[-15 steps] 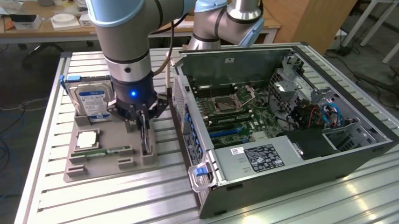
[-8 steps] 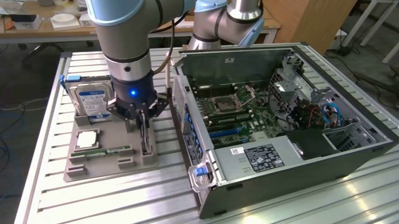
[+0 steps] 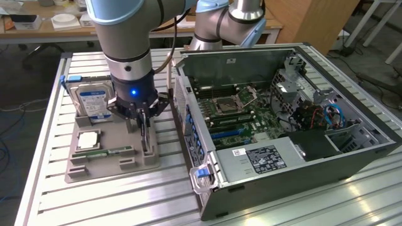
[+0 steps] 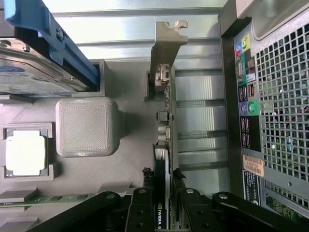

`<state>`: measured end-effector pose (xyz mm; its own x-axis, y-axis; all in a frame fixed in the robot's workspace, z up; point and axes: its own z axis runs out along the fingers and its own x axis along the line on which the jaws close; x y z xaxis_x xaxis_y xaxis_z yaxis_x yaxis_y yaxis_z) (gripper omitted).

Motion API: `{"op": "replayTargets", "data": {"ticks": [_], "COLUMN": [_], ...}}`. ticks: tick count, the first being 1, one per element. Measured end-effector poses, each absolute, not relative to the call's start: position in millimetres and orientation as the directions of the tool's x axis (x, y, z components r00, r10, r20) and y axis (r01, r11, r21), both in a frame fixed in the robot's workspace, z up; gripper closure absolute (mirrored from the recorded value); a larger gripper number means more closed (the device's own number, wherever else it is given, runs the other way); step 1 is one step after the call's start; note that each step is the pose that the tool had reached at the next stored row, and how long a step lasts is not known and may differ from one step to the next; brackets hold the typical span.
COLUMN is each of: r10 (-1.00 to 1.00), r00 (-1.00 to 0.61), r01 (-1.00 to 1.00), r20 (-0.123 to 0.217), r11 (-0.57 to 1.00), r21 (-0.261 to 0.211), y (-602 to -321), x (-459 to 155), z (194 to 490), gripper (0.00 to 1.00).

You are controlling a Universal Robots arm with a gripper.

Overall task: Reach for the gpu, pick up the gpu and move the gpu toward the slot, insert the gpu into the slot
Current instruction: 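Pick up the gpu and move the gpu toward the slot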

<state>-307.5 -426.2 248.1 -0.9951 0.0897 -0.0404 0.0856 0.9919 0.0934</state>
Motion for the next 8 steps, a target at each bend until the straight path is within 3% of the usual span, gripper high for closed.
{"op": "replayTargets", "data": {"ticks": [8], "r10": [0.090], "r00": [-0.995], "r01": [0.086], "r20": [-0.039], "r11": [0.990], "r21": [0.111], "y": [-426.3], "x": [-308.0], "z": [250.3], "gripper": [0.74]}}
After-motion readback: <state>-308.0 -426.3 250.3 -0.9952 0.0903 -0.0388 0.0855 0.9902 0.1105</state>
